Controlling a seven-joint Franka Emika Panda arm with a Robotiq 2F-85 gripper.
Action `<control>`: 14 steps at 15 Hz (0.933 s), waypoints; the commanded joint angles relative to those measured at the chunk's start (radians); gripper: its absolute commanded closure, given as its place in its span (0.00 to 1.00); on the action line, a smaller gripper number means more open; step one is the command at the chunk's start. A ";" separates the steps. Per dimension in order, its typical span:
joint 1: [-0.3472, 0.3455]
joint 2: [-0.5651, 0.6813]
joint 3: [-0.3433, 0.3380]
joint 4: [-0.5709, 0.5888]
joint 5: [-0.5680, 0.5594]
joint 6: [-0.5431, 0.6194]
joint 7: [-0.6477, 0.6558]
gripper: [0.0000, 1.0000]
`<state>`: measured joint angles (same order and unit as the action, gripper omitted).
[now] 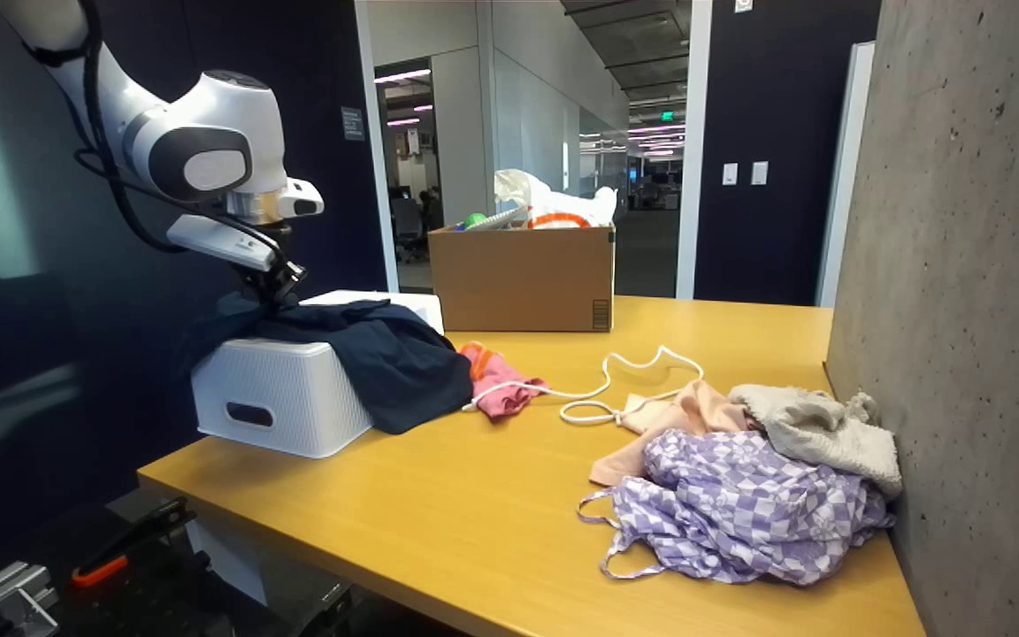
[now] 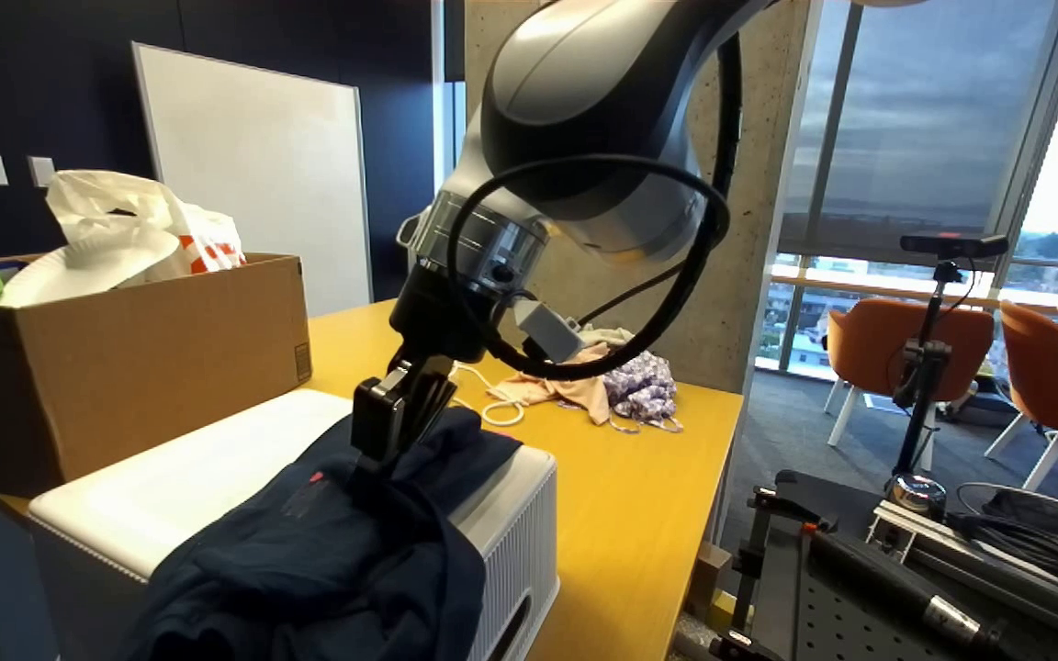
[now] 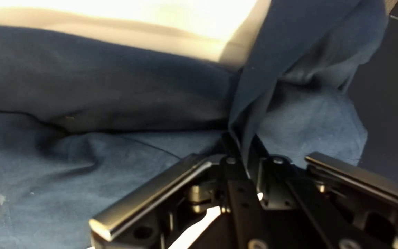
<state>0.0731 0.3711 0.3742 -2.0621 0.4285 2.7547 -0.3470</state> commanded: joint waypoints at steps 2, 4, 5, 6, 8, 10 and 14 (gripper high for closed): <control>-0.018 -0.087 0.006 -0.019 0.002 -0.031 0.032 1.00; -0.009 -0.139 -0.013 -0.026 -0.006 -0.066 0.078 0.99; 0.000 -0.163 -0.030 -0.027 -0.017 -0.103 0.119 0.99; 0.004 -0.185 -0.039 -0.026 -0.012 -0.147 0.151 0.99; 0.018 -0.230 -0.066 -0.021 -0.015 -0.255 0.237 0.99; 0.030 -0.265 -0.085 -0.011 -0.008 -0.342 0.303 0.99; 0.058 -0.315 -0.100 -0.003 -0.003 -0.421 0.351 0.99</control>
<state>0.0949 0.1030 0.3036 -2.0649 0.4226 2.3998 -0.0443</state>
